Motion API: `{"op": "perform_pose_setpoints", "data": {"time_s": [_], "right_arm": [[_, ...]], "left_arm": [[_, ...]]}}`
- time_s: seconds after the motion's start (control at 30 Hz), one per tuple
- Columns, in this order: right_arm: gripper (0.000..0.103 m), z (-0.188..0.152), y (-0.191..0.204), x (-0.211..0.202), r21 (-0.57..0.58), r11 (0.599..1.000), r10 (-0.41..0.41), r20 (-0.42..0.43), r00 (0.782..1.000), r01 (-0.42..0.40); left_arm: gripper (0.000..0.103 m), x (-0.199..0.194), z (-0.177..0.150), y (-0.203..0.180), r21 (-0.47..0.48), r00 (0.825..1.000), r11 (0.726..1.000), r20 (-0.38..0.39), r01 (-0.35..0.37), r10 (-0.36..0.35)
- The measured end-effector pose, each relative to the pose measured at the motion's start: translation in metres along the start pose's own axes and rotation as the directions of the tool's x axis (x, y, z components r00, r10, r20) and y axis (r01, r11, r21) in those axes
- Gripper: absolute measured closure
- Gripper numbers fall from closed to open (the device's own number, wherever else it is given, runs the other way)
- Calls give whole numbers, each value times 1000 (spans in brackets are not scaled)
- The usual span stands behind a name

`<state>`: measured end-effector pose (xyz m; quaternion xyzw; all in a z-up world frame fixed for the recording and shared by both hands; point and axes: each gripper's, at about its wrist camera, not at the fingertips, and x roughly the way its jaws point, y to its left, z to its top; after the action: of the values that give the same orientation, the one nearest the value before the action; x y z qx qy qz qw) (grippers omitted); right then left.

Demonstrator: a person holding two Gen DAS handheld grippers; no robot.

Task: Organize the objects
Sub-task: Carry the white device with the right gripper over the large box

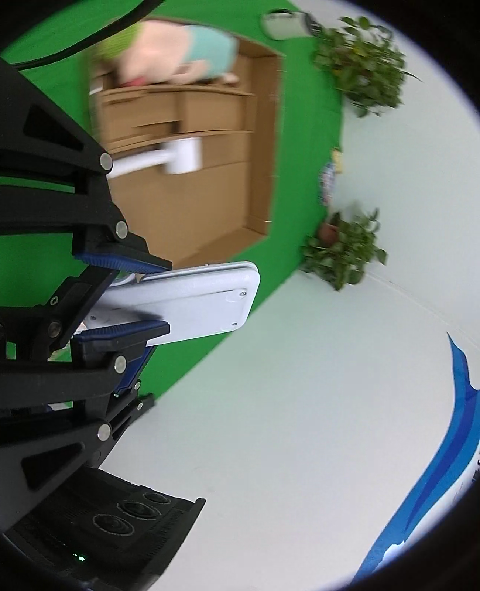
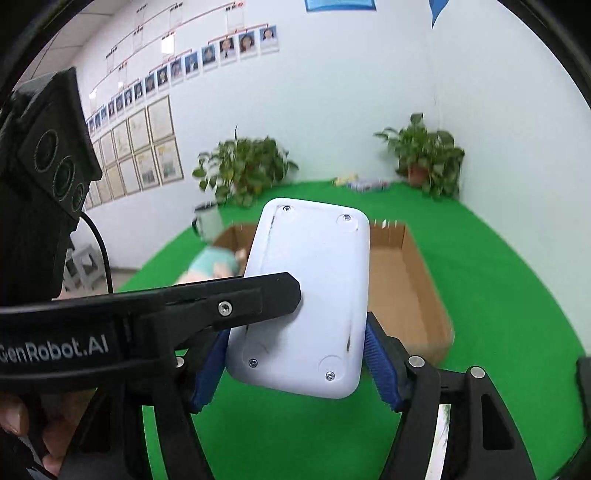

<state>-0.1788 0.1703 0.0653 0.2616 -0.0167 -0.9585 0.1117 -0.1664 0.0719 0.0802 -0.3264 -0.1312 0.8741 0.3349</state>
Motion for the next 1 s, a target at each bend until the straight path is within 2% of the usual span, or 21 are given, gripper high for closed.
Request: {"op": "perform_pose_setpoints", "data": {"time_s": [0.07, 0.2, 0.33, 0.43, 0.57, 0.77, 0.8, 0.93, 1.0], "right_arm": [[37, 29, -4, 7, 2, 1000, 5, 9, 1000, -5], [37, 78, -14, 30, -1, 1000, 14, -17, 1000, -14], [38, 100, -32, 61, 49, 998, 55, -99, 994, -51], [37, 96, -45, 91, 71, 995, 74, -160, 984, -64], [37, 61, -60, 141, 102, 991, 117, -278, 954, -92], [37, -7, -72, 200, 177, 979, 171, -432, 885, -103], [37, -17, -75, 210, 186, 977, 177, -457, 872, -101], [37, -47, -77, 223, 188, 978, 174, -513, 840, -88], [37, -53, -75, 228, 156, 985, 150, -530, 835, -78]], "left_arm": [[79, 3, 36, 0, 1, 1000, 1000, -6, -9, 9], [79, 25, 73, 17, -44, 999, 999, -43, -14, 12], [79, 46, 82, 28, -44, 995, 997, -80, -63, 59], [79, 75, 71, 51, -68, 989, 995, -131, -80, 70], [79, 112, 35, 84, -131, 969, 984, -231, -117, 85], [79, 163, -12, 130, -235, 931, 956, -357, -174, 82], [79, 169, -18, 135, -245, 925, 952, -371, -181, 80], [79, 182, -34, 147, -285, 911, 939, -408, -193, 63], [79, 183, -37, 151, -308, 911, 933, -410, -186, 46]]}}
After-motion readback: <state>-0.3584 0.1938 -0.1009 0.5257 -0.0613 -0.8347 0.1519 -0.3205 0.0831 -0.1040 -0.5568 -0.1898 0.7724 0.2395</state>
